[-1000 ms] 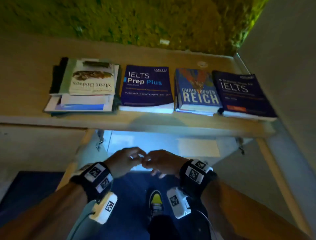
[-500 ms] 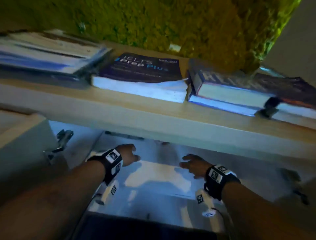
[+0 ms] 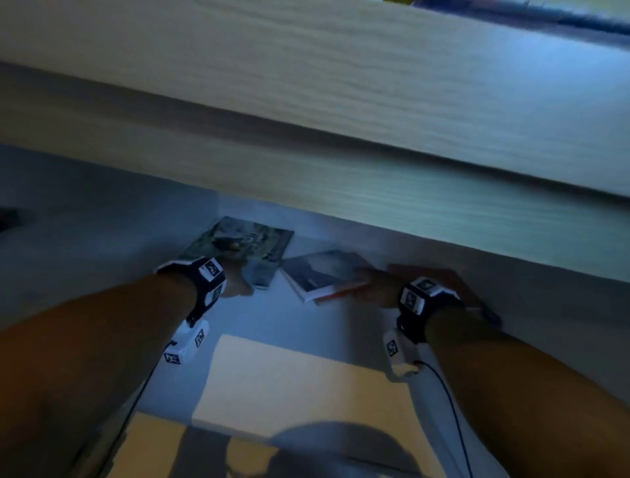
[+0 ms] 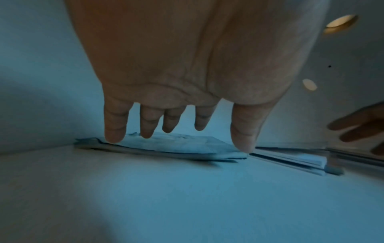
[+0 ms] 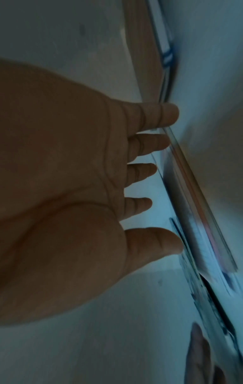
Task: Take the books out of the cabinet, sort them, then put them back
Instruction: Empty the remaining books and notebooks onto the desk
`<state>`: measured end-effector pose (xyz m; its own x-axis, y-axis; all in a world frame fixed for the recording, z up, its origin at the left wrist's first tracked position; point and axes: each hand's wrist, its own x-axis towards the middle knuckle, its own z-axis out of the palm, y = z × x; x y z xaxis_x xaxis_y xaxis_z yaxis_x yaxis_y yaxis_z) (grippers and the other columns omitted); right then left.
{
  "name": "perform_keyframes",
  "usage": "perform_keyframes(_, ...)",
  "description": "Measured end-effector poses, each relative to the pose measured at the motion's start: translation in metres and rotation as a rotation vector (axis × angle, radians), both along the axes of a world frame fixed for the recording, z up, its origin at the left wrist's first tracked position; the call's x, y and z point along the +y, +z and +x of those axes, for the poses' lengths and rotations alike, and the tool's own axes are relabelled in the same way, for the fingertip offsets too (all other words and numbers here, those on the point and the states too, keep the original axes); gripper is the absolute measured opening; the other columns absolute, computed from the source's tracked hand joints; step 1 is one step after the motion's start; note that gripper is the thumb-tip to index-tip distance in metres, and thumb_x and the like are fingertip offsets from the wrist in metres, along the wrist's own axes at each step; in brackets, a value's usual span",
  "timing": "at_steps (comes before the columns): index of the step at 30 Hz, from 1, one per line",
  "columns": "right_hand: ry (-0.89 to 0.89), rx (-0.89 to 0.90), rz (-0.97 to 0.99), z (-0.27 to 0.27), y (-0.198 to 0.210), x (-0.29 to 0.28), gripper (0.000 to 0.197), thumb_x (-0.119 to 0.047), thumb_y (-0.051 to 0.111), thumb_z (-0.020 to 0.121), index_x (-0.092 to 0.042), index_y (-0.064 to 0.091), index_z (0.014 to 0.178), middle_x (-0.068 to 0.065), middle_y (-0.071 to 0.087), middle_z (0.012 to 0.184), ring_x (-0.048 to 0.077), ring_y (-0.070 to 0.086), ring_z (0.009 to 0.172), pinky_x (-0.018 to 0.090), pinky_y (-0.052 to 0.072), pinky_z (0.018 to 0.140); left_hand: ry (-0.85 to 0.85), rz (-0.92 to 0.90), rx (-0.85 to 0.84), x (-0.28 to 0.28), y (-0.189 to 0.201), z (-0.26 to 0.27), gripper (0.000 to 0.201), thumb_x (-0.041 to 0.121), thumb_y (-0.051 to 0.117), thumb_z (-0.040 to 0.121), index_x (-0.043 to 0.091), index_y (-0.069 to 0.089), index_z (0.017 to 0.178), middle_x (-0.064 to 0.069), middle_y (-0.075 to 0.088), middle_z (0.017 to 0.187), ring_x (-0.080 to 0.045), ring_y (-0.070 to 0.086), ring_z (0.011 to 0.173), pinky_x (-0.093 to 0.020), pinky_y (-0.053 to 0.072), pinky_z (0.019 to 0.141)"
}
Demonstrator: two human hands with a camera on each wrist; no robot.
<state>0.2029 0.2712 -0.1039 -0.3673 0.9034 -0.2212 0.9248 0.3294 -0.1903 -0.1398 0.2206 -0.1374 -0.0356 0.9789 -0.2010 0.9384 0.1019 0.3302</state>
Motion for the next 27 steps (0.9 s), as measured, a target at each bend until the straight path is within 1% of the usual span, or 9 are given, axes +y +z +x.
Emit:
perform_keyframes(4,0.014,0.117,-0.116,-0.032,-0.019,0.011,0.091,-0.040,0.073,0.093,-0.014,0.020,0.162,0.012,0.029,0.166,0.029,0.035,0.150,0.039,0.030,0.121,-0.108,-0.103,0.099,0.007,-0.008,0.026,0.110,0.079,0.056,0.079,0.018,0.014,0.160,-0.010,0.030,0.161,-0.026,0.048,0.128,-0.032,0.039,0.096)
perform_keyframes(8,0.089,0.081,-0.069,-0.049,-0.031,0.008,0.080,-0.049,0.069,0.091,-0.017,0.037,0.157,0.004,0.051,0.143,0.032,0.048,0.137,0.037,0.039,0.103,-0.118,-0.075,0.294,-0.010,-0.005,0.035,0.085,0.065,0.042,0.096,0.014,0.017,0.159,-0.012,0.027,0.162,-0.030,0.038,0.141,-0.034,0.036,0.102)
perform_keyframes(11,0.132,-0.058,-0.010,-0.053,-0.037,-0.002,0.059,-0.047,0.064,0.094,-0.018,0.049,0.144,0.016,0.059,0.140,0.038,0.058,0.124,0.043,0.046,0.100,-0.179,-0.008,0.375,-0.039,0.006,0.039,0.074,0.066,0.036,0.098,0.018,0.030,0.154,-0.011,0.037,0.155,-0.029,0.041,0.137,-0.035,0.036,0.103)
perform_keyframes(15,0.177,-0.118,-0.071,-0.046,-0.032,-0.024,0.068,-0.077,0.044,0.077,-0.036,0.050,0.132,0.015,0.061,0.123,0.034,0.061,0.102,0.047,0.053,0.090,-0.253,-0.093,0.376,-0.082,0.020,0.038,0.075,0.071,0.044,0.091,0.035,0.027,0.154,-0.005,0.025,0.160,-0.031,0.025,0.147,-0.043,0.025,0.116)
perform_keyframes(18,0.235,-0.029,-0.105,-0.027,-0.032,-0.051,0.036,-0.061,0.058,0.089,-0.038,0.059,0.116,0.006,0.066,0.120,0.024,0.062,0.107,0.034,0.047,0.086,-0.365,-0.136,0.287,-0.117,0.033,0.041,0.055,0.064,0.047,0.093,0.034,0.052,0.139,0.001,0.044,0.146,-0.021,0.042,0.133,-0.035,0.035,0.107)
perform_keyframes(20,0.275,0.075,-0.152,-0.012,-0.029,-0.070,0.013,-0.042,0.067,0.093,-0.038,0.068,0.104,-0.006,0.071,0.111,0.008,0.064,0.108,0.025,0.044,0.084,-0.410,-0.151,0.179,-0.131,0.039,0.045,0.032,0.052,0.047,0.098,0.028,0.069,0.101,0.004,0.065,0.104,-0.013,0.056,0.092,-0.027,0.040,0.082)
perform_keyframes(22,0.257,0.177,-0.219,0.003,-0.025,-0.090,0.010,-0.036,0.066,0.089,-0.030,0.074,0.093,-0.010,0.071,0.098,-0.005,0.063,0.095,0.020,0.044,0.080,-0.374,-0.077,0.120,-0.131,0.042,0.052,0.042,0.050,0.049,0.097,0.019,0.061,0.070,0.004,0.057,0.069,-0.012,0.051,0.063,-0.026,0.038,0.065)
perform_keyframes(25,0.109,0.290,-0.122,0.031,-0.028,-0.096,0.029,-0.031,0.067,0.089,-0.008,0.076,0.104,0.003,0.073,0.106,-0.016,0.062,0.088,0.008,0.040,0.077,-0.295,0.066,-0.028,-0.112,0.041,0.071,0.036,0.049,0.048,0.088,0.019,0.065,0.075,0.007,0.067,0.078,-0.011,0.062,0.074,-0.025,0.046,0.069)
perform_keyframes(27,-0.059,0.265,0.049,0.045,-0.031,-0.095,0.031,-0.038,0.068,0.091,-0.016,0.075,0.111,0.007,0.075,0.118,0.007,0.069,0.107,0.019,0.045,0.083,-0.270,0.126,-0.138,-0.092,0.036,0.097,0.032,0.047,0.052,0.086,0.023,0.071,0.096,0.003,0.072,0.103,-0.017,0.066,0.097,-0.027,0.050,0.083)
